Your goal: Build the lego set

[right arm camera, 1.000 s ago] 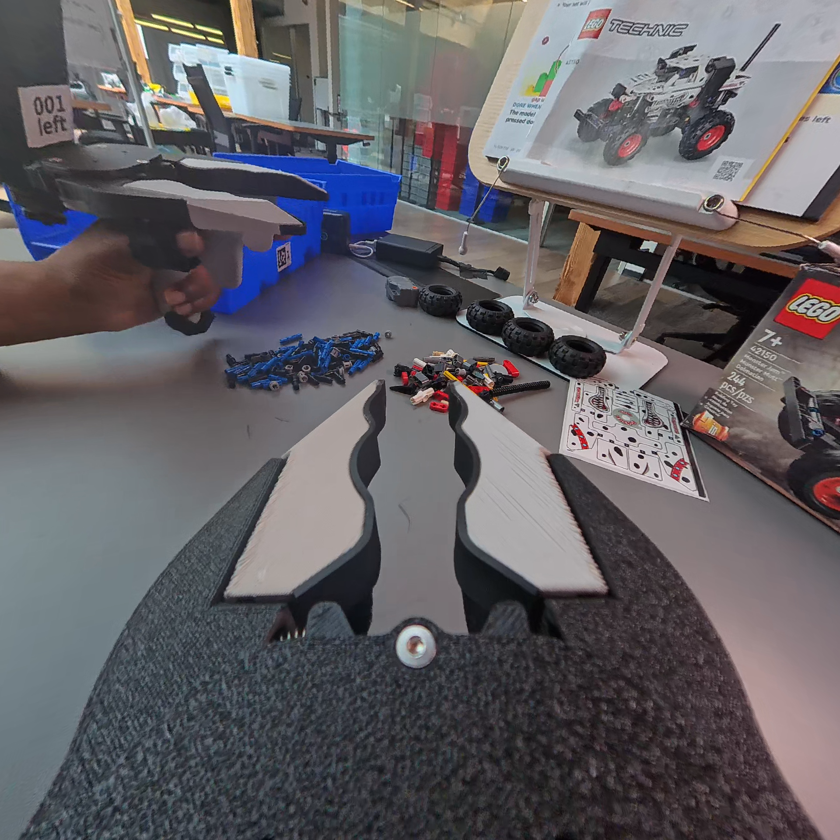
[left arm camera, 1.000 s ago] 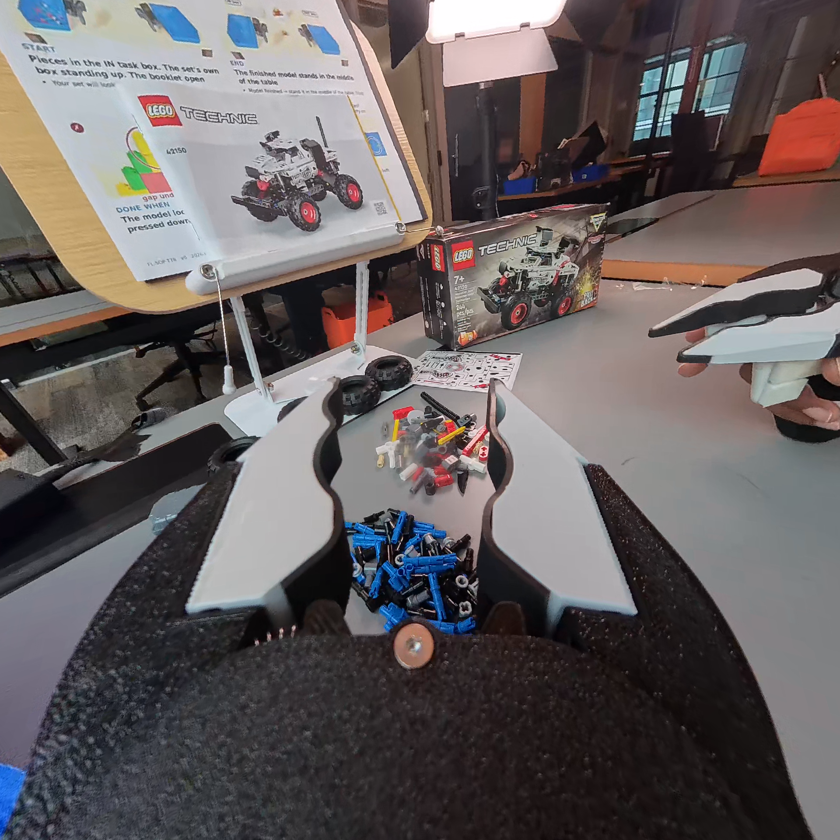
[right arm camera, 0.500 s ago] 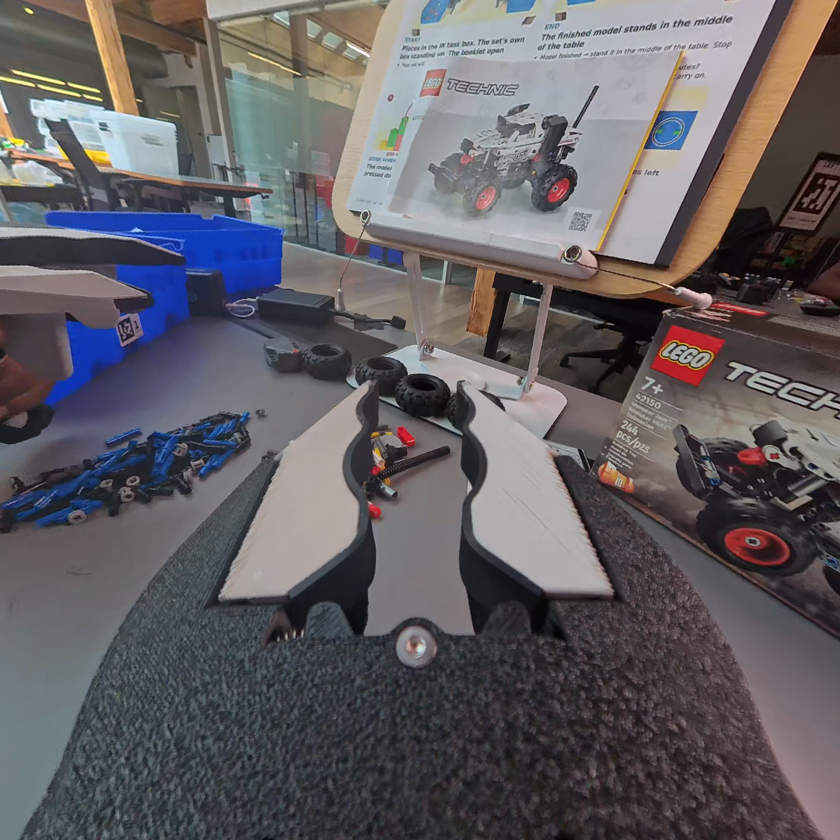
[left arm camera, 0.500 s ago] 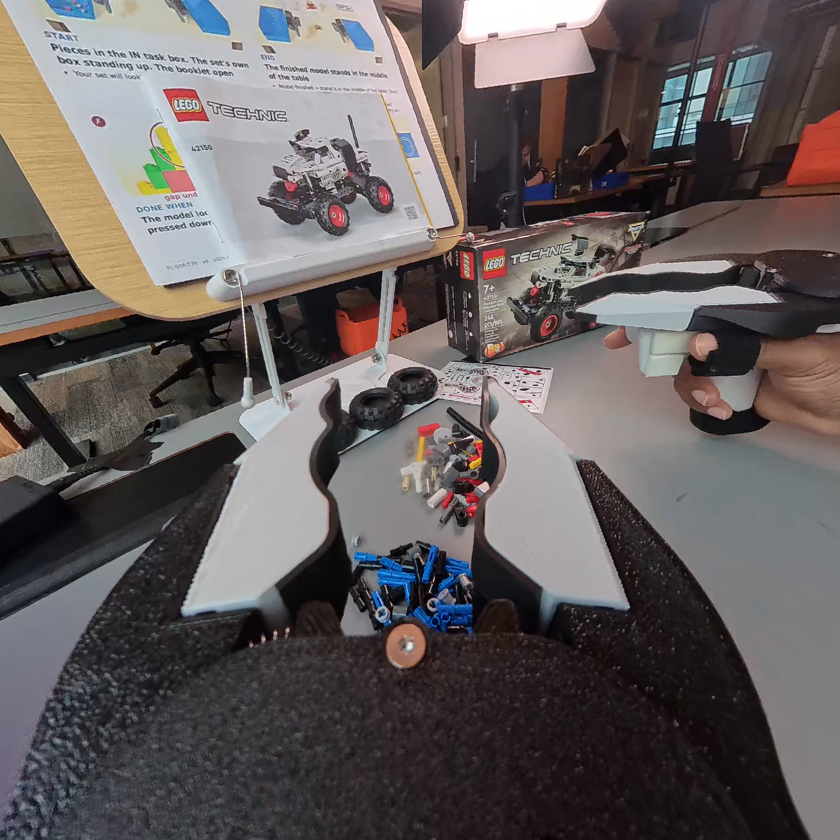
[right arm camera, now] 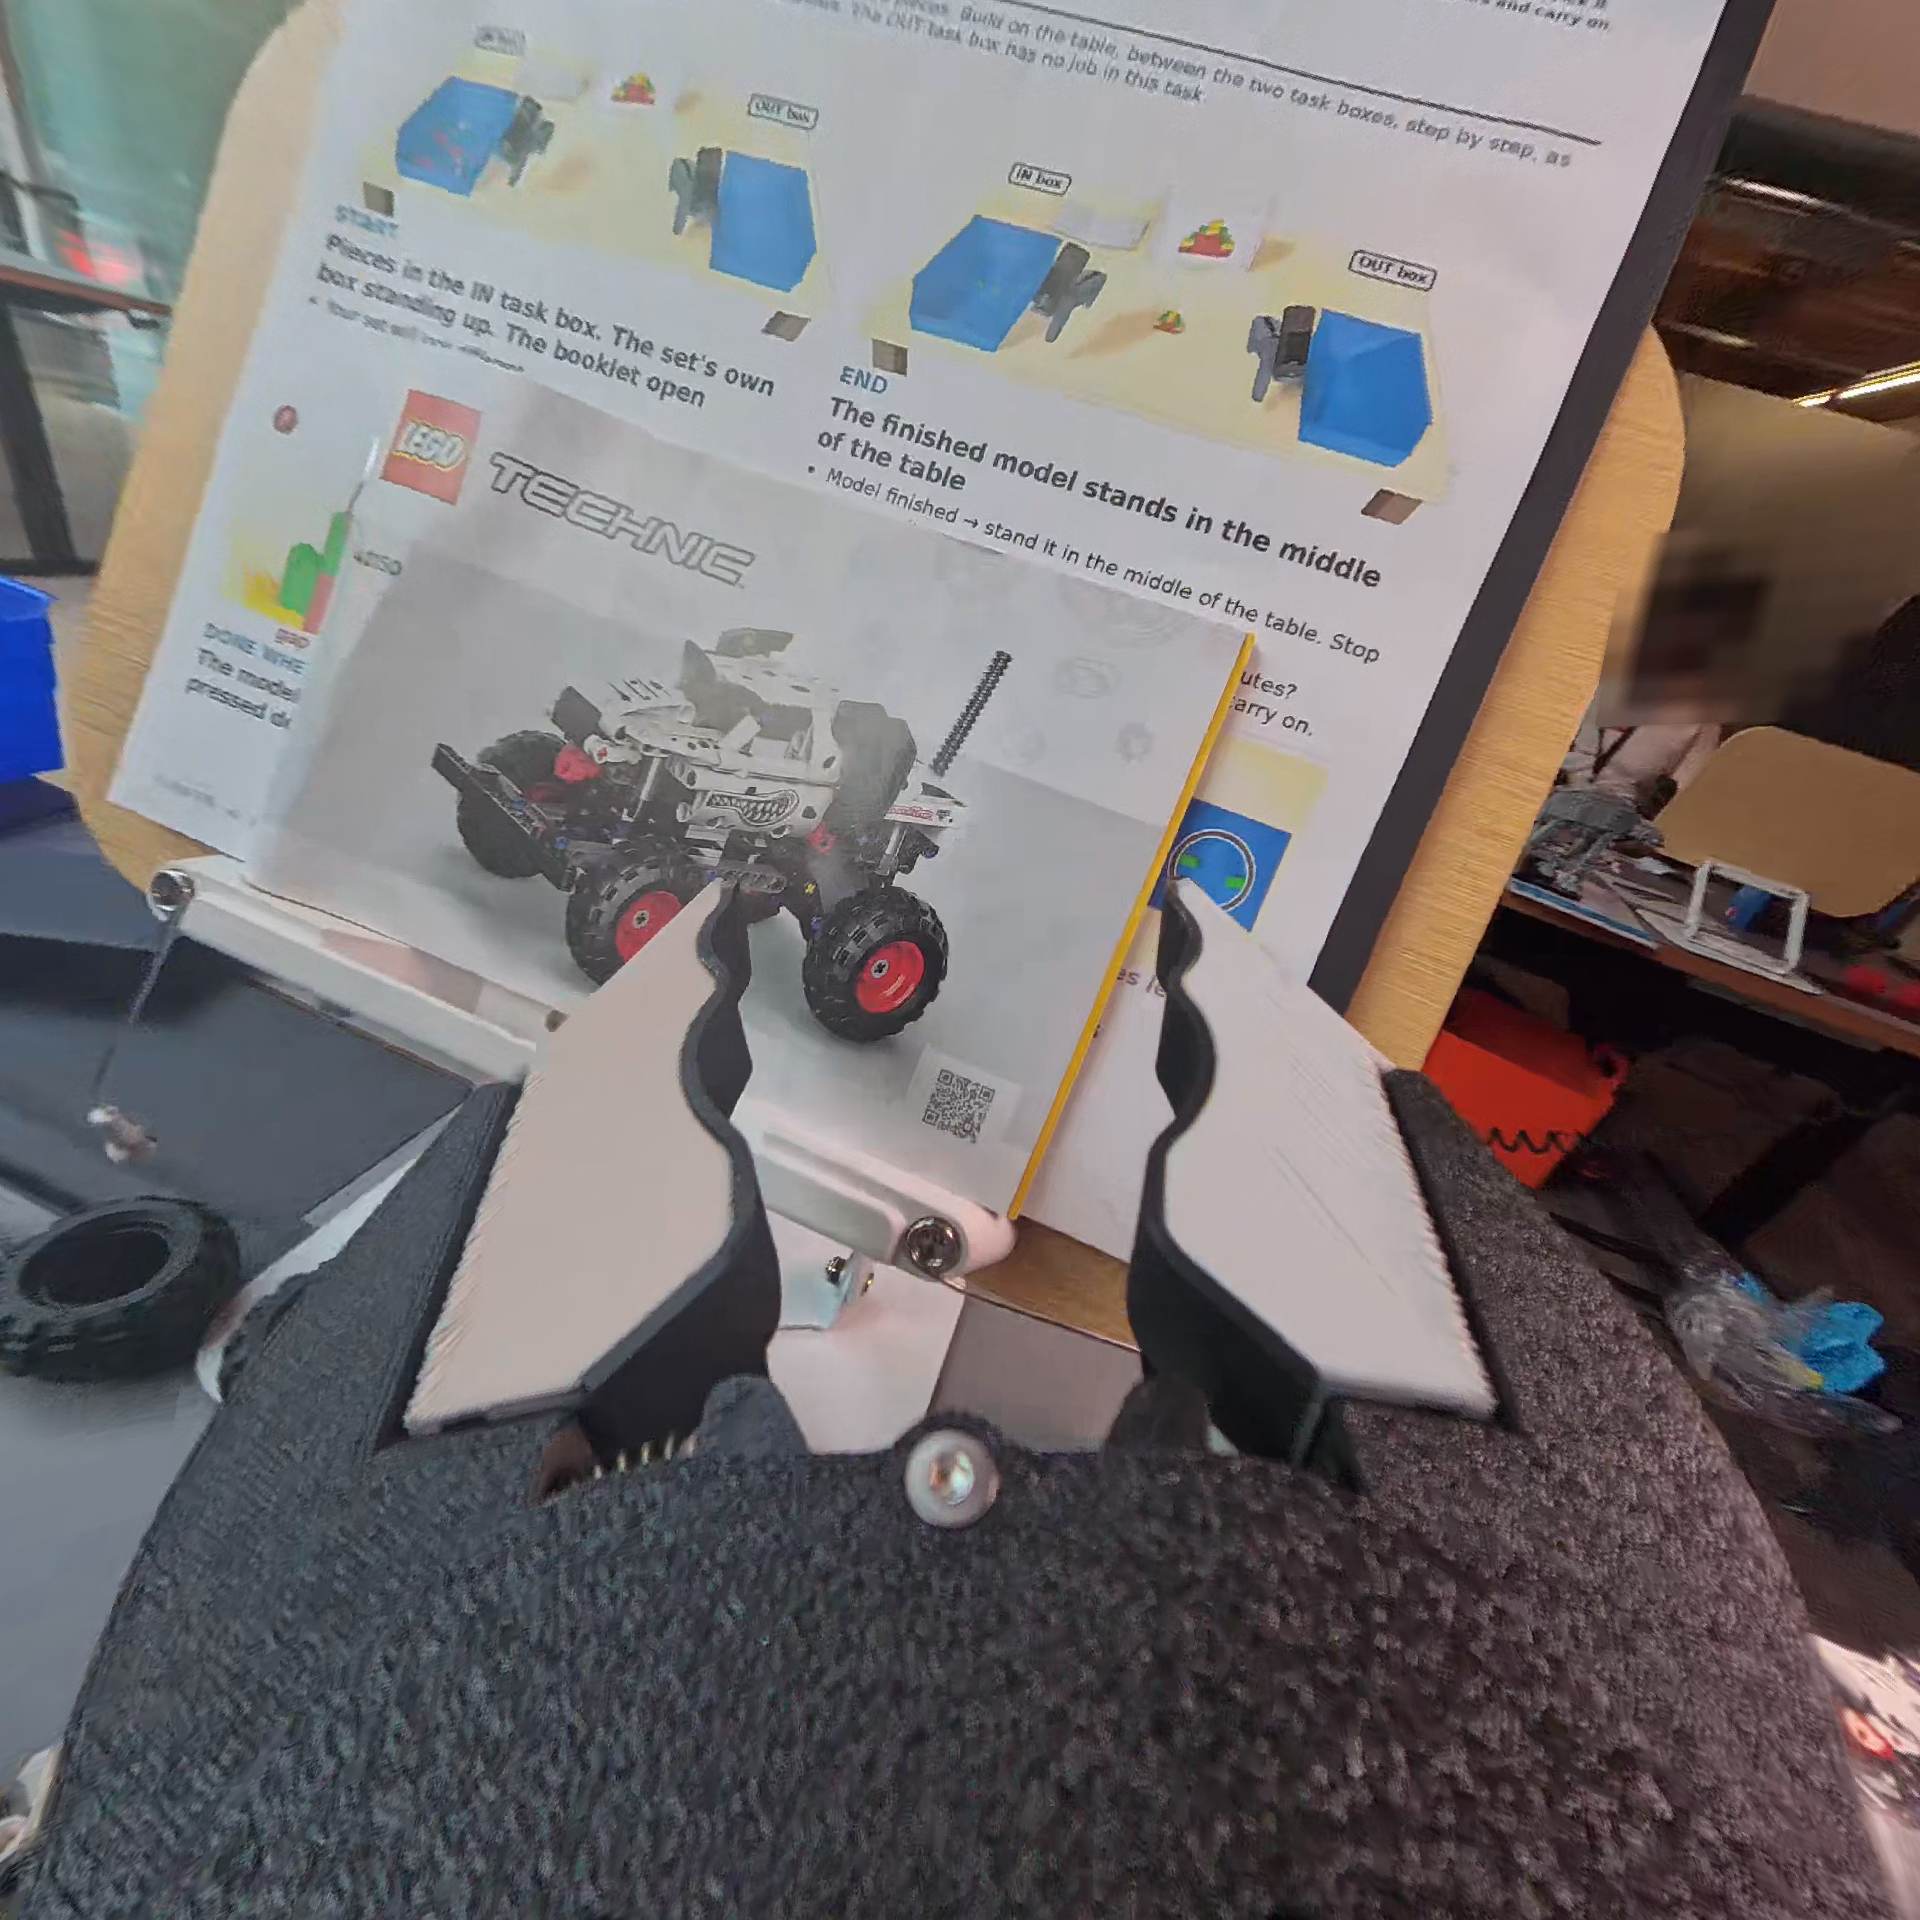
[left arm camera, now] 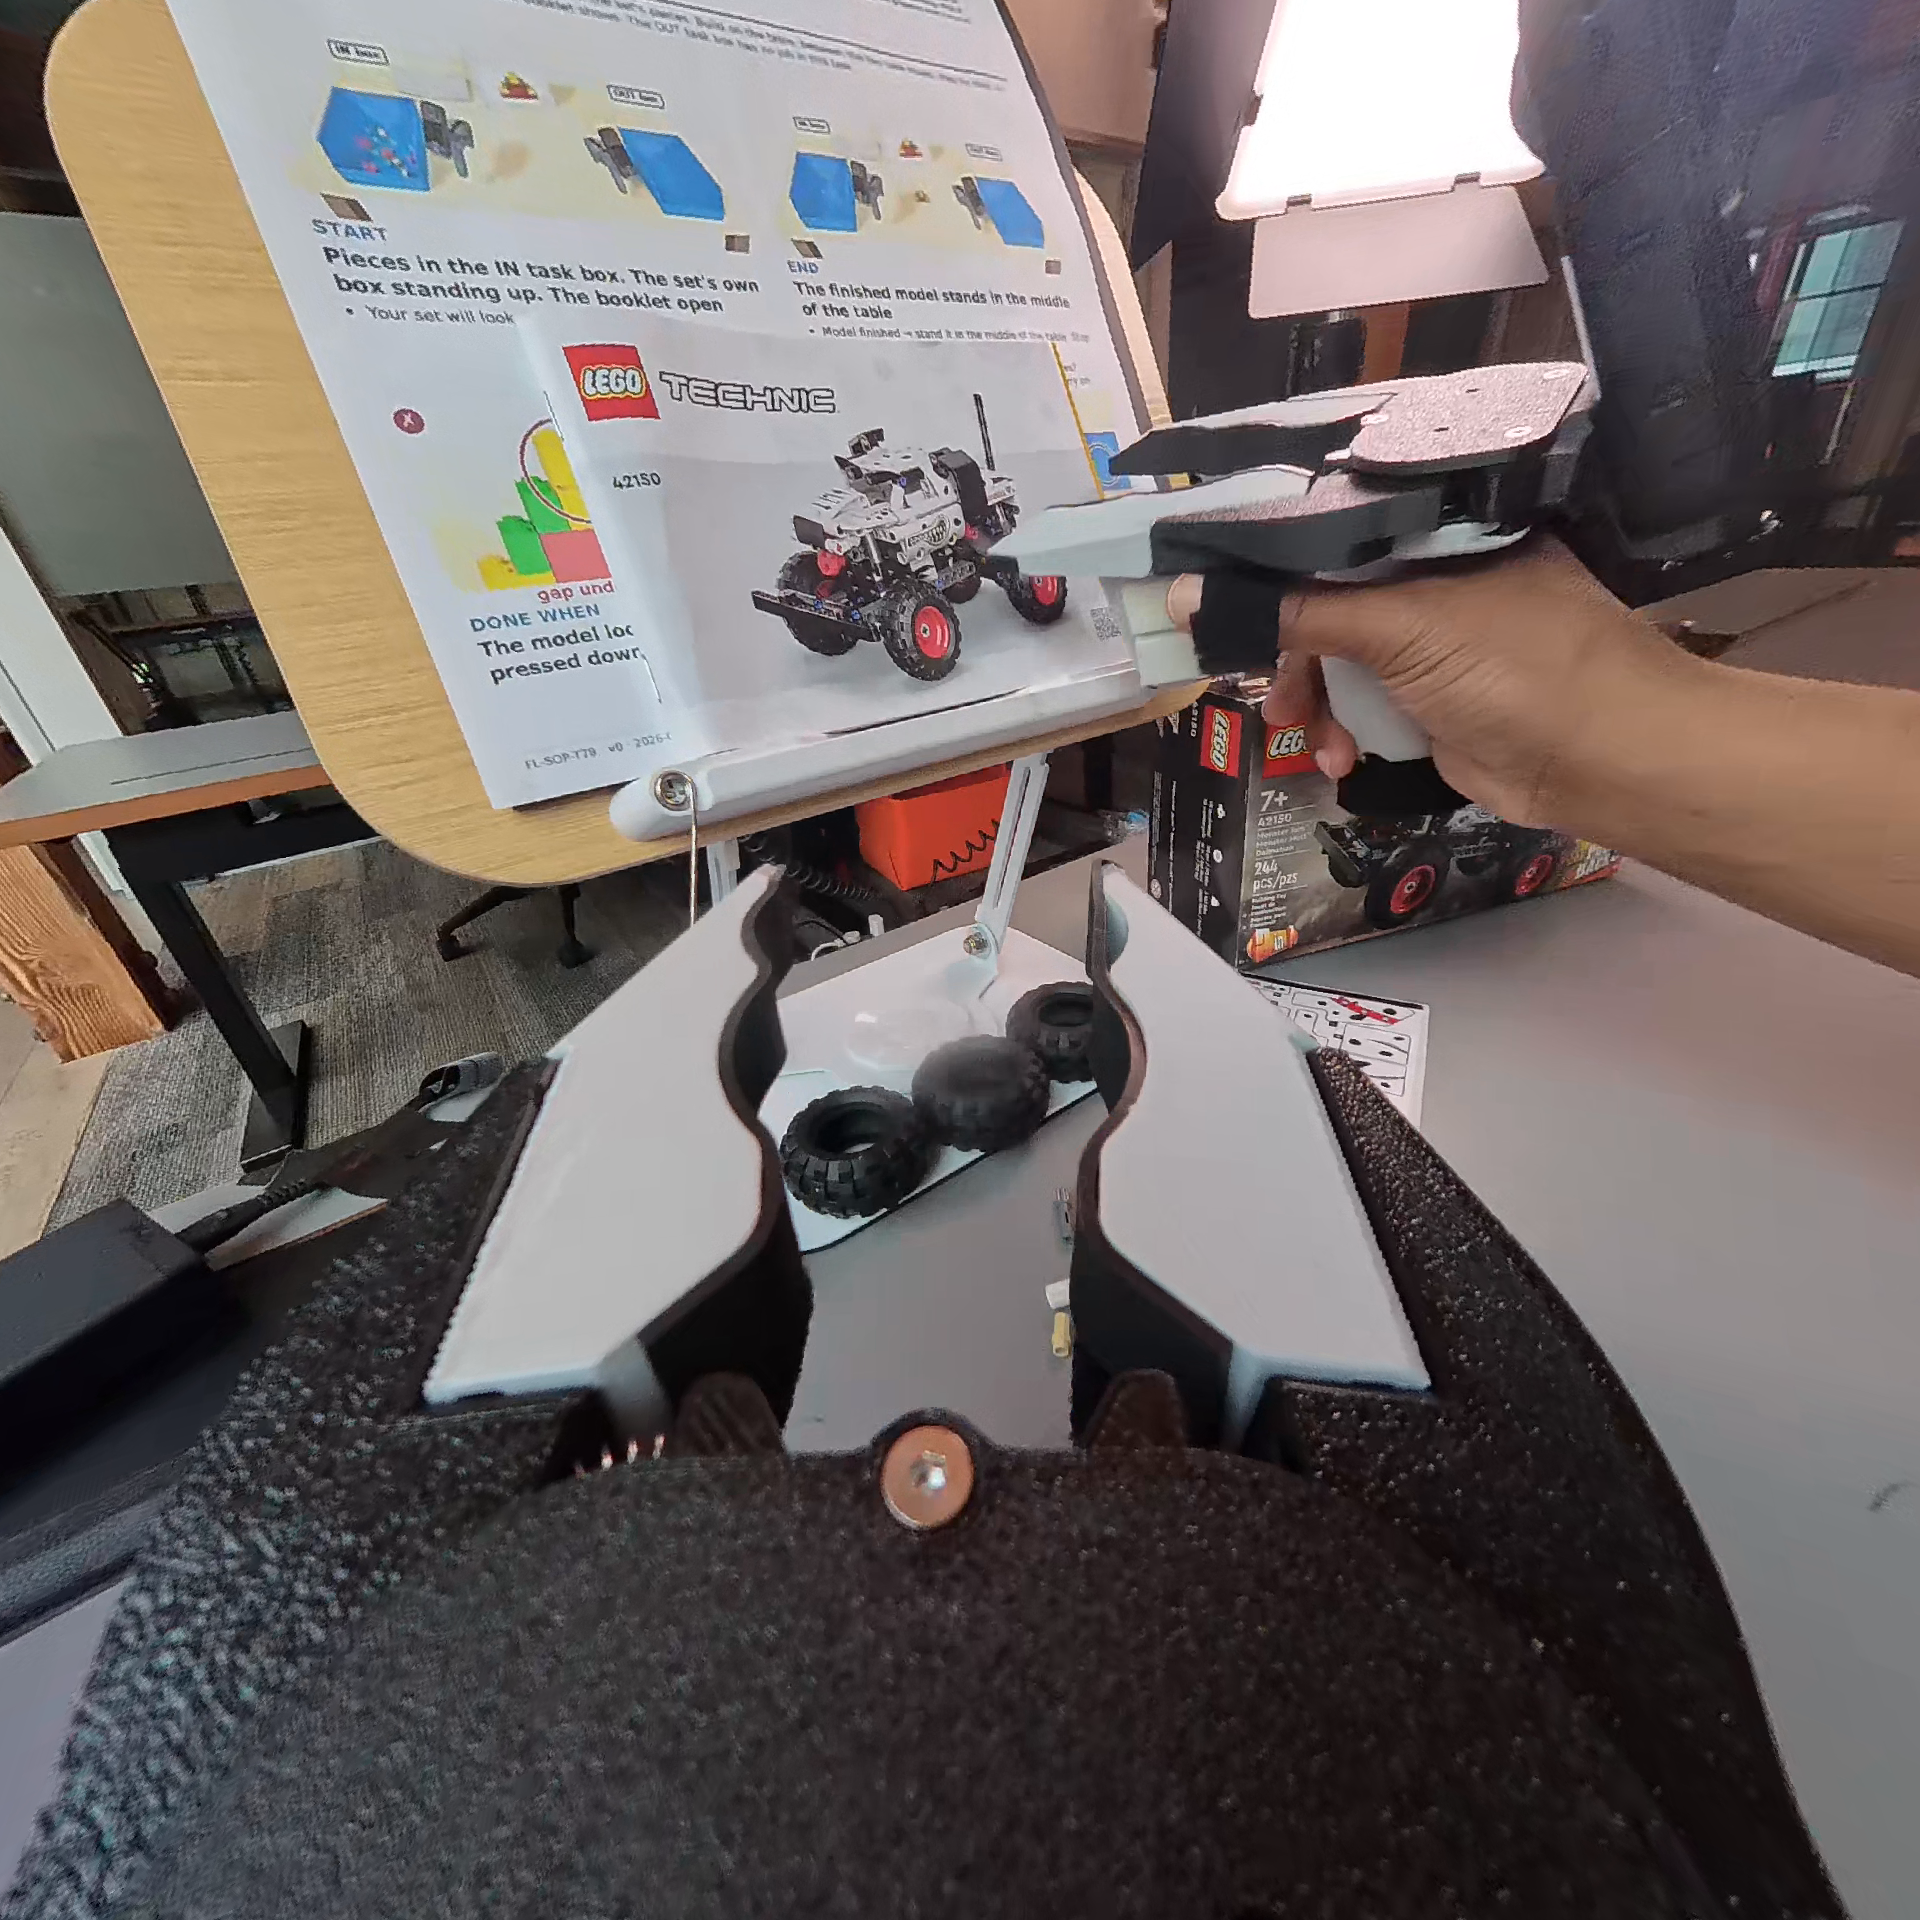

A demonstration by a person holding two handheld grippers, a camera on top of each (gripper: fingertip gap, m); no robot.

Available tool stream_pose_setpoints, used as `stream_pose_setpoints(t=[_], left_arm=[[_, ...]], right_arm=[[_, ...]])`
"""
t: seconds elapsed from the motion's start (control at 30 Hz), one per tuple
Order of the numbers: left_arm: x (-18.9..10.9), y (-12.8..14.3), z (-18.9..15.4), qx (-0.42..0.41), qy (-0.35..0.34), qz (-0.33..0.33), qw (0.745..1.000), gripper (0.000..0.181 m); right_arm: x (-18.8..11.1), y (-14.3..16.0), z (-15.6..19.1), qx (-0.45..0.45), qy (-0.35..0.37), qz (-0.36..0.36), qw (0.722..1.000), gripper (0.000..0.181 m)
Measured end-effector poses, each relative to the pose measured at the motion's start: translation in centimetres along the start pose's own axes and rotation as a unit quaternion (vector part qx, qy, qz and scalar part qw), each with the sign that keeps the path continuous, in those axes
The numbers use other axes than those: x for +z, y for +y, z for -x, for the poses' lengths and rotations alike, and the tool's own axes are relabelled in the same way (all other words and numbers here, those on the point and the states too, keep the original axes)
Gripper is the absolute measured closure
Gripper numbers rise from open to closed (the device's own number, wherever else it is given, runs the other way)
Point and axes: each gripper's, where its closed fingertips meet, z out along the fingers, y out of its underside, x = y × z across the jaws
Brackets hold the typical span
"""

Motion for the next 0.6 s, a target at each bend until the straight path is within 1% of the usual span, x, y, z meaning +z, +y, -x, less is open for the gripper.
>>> stream_pose_setpoints(t=[0.1,0.13,0.17,0.33,0.43,0.47,0.5,0.6], left_arm=[[0.9,-0.3,0.6,-0.005,-0.009,-0.003,1.0,0.125],[1.1,-0.4,0.8,-0.005,-0.011,-0.002,1.0,0.125],[1.3,-0.5,0.9,-0.003,-0.014,-0.001,1.0,0.125],[2.0,-1.2,2.0,-0.018,-0.027,0.016,0.999,0.125],[2.8,-2.1,3.0,-0.028,-0.035,0.024,0.999,0.125],[3.3,-2.2,3.4,-0.031,-0.038,0.029,0.998,0.124],[3.9,-2.5,3.7,-0.032,-0.04,0.033,0.998,0.123],[6.3,-3.1,4.5,-0.025,-0.044,0.048,0.998,0.123]], right_arm=[[1.8,1.2,0.6,-0.029,0.032,0.032,0.999,0.086],[2.0,1.3,0.7,-0.042,0.047,0.033,0.997,0.086],[2.1,1.3,0.8,-0.036,0.052,0.034,0.997,0.086],[1.7,1.2,0.6,-0.034,0.063,0.031,0.997,0.097],[0.7,1.1,-0.8,-0.059,0.086,0.019,0.994,0.138],[0.4,1.3,-1.2,-0.063,0.089,0.016,0.994,0.146],[0.3,1.6,-1.1,-0.062,0.077,0.017,0.995,0.154],[-0.3,1.9,-0.6,-0.059,0.032,0.001,0.998,0.159]])
